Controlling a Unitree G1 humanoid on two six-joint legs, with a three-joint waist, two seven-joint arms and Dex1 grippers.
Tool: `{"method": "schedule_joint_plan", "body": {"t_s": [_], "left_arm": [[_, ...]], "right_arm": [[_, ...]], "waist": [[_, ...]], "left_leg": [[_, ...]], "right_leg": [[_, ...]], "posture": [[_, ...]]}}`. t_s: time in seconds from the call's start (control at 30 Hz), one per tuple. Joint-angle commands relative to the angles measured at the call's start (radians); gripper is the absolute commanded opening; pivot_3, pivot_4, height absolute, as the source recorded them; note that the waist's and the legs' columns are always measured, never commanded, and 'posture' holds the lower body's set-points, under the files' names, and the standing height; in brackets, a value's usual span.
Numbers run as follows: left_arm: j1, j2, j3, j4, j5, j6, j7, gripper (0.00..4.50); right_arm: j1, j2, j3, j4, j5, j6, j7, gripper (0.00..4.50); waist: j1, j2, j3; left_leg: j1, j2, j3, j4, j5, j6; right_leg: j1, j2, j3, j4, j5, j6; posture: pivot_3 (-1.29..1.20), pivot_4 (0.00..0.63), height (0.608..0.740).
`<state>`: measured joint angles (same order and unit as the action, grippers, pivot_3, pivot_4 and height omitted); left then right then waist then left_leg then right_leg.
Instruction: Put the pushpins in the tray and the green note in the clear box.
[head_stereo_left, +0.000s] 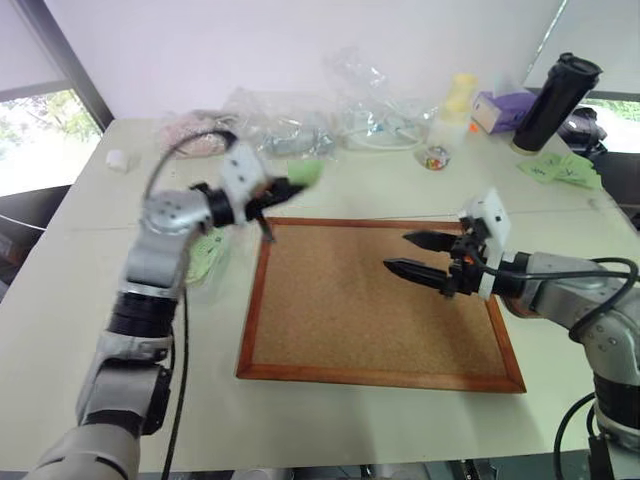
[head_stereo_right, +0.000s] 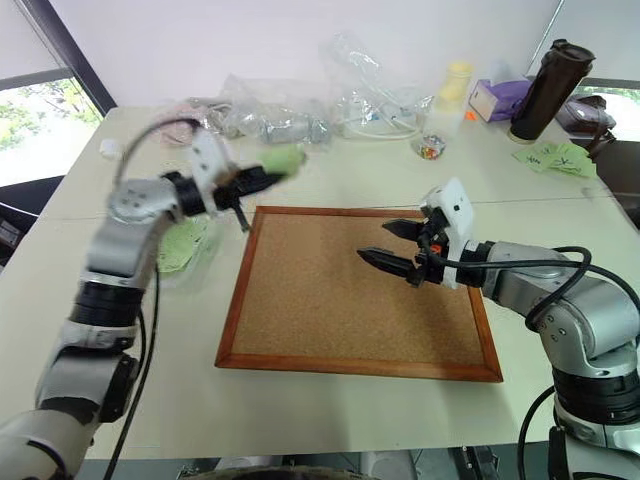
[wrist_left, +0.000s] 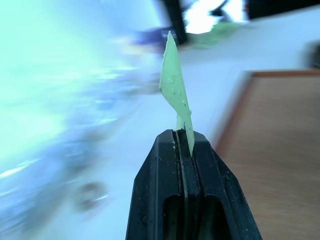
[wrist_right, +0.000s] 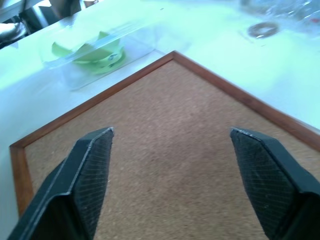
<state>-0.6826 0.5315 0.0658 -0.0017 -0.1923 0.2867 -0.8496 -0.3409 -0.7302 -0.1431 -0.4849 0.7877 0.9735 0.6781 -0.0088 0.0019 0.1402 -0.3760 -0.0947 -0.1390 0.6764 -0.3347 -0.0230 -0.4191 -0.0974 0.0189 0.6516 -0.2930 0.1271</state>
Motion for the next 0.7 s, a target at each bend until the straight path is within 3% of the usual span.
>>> {"method": "schedule_joint_plan", "body": {"t_s": [0.03, 0.23, 0.4, 0.5, 0.7], "left_arm": [[0.131, 0.105, 0.151, -0.164, -0.048, 0.138, 0.052, 0.0], [0.344, 0.23, 0.246, -0.25, -0.038, 0.216, 0.086, 0.0], [0.528, 0.263, 0.254, -0.233, 0.001, 0.153, 0.101, 0.0], [0.537, 0.25, 0.237, -0.193, 0.006, 0.122, 0.12, 0.99], [0.544, 0.264, 0.265, -0.173, -0.065, 0.137, 0.077, 3.95]], "right_arm": [[-0.023, 0.012, 0.049, -0.006, -0.024, -0.052, 0.025, 3.9], [-0.047, 0.015, 0.102, 0.03, -0.046, -0.079, 0.065, 3.9], [-0.091, 0.013, 0.143, 0.076, -0.074, -0.099, 0.102, 3.9], [-0.096, 0.01, 0.147, 0.085, -0.087, -0.106, 0.113, 3.97], [-0.105, -0.023, 0.149, 0.07, -0.091, -0.11, 0.159, 3.97]], "waist": [[-0.012, 0.0, 0.0], [0.006, -0.001, 0.0], [0.004, -0.001, 0.0], [0.013, -0.001, 0.0], [0.019, -0.001, 0.0]], "left_leg": [[0.0, 0.0, 0.0, -0.001, 0.0, 0.0], [0.0, -0.001, -0.001, -0.001, 0.0, 0.0], [0.001, -0.001, -0.001, -0.001, -0.001, 0.0], [0.001, -0.001, -0.002, 0.0, -0.001, 0.0], [0.001, -0.001, -0.001, 0.001, -0.001, 0.0]], "right_leg": [[0.0, 0.0, 0.0, 0.0, 0.0, 0.0], [-0.001, 0.0, 0.002, 0.001, 0.0, 0.0], [0.0, -0.001, 0.002, 0.0, 0.0, 0.0], [0.0, -0.001, 0.002, 0.0, 0.0, 0.0], [0.0, -0.001, 0.002, 0.0, 0.0, 0.0]], "posture": [[0.0, 0.15, 0.74], [0.0, 0.15, 0.74], [0.0, 0.15, 0.74], [0.0, 0.15, 0.74], [0.0, 0.15, 0.74]]}}
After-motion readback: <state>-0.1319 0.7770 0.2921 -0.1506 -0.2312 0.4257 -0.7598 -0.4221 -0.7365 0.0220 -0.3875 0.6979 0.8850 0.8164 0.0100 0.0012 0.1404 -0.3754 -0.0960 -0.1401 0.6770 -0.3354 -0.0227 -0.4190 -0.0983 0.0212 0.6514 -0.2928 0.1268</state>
